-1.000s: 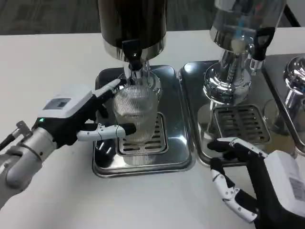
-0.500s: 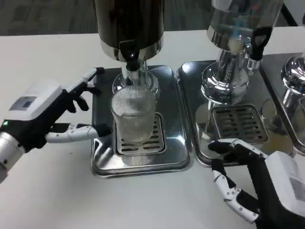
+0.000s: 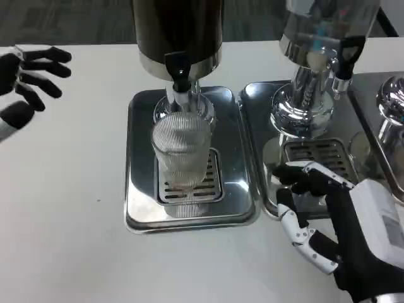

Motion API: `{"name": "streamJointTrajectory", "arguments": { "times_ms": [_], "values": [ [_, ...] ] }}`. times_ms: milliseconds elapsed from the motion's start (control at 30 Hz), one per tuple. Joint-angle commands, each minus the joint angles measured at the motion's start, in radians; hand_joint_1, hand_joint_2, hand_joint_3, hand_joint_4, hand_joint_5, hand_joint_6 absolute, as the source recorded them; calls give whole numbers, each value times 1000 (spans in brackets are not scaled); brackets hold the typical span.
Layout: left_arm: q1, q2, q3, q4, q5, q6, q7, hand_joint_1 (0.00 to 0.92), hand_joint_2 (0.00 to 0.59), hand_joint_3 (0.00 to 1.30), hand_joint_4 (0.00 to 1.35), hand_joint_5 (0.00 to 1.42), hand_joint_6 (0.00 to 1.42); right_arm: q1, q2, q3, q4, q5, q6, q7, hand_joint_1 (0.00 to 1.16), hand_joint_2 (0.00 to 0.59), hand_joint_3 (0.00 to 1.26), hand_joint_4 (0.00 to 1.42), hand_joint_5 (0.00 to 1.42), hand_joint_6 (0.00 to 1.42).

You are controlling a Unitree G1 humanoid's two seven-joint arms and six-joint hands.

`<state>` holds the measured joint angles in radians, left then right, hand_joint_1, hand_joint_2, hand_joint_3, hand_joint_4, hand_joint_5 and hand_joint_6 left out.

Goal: Grasp the cup under the faucet to collect the drink, then remove the cup.

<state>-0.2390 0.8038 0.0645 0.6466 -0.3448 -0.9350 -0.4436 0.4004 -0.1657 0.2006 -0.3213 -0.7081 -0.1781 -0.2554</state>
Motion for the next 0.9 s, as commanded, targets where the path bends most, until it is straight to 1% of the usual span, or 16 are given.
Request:
{"name": "streamJointTrajectory", "arguments": {
  "times_ms": [33, 67, 133, 167, 200, 300, 400, 467, 700, 900],
  "values": [
    [-43, -40, 69, -42, -254, 246, -320, 0, 43, 326, 235, 336, 532, -23, 7, -1, 20, 22, -4, -5, 489, 441, 468, 459, 503, 468],
    [-66, -42, 79, -41, -298, 327, -397, 0, 38, 316, 229, 302, 422, -30, 8, 1, 25, 23, -4, -5, 493, 443, 469, 461, 505, 469],
    [-102, -46, 98, -30, -335, 435, -496, 0, 31, 301, 228, 284, 328, -42, 9, 4, 36, 26, -5, -6, 496, 445, 469, 463, 506, 469],
    [-120, -46, 104, -25, -341, 486, -540, 0, 18, 293, 228, 270, 280, -45, 10, 5, 39, 27, -5, -7, 498, 446, 469, 464, 507, 469],
    [-143, -44, 106, -18, -346, 545, -589, 0, 17, 291, 228, 258, 251, -49, 12, 5, 44, 31, -4, -7, 503, 447, 469, 472, 507, 469],
    [-197, -46, 119, 5, -335, 654, -685, 0, 7, 282, 218, 244, 206, -62, 23, 6, 67, 50, -3, -10, 507, 448, 469, 474, 507, 469],
    [-236, -55, 136, 19, -311, 713, -739, 0, 0, 272, 211, 232, 178, -65, 36, 7, 84, 65, 0, -11, 510, 449, 469, 476, 507, 469],
    [-258, -62, 140, 27, -295, 736, -760, 0, 0, 262, 205, 228, 159, -68, 47, 8, 98, 77, 3, -11, 511, 451, 470, 478, 507, 469],
    [-319, -96, 167, 52, -254, 772, -791, 0, 3, 252, 194, 217, 150, -66, 63, 16, 117, 84, 2, -19, 516, 454, 481, 487, 508, 464],
    [-363, -126, 168, 61, -226, 793, -804, 0, 7, 240, 173, 217, 149, -68, 72, 22, 124, 82, 3, -24, 519, 454, 483, 489, 508, 448]
  ]
}}
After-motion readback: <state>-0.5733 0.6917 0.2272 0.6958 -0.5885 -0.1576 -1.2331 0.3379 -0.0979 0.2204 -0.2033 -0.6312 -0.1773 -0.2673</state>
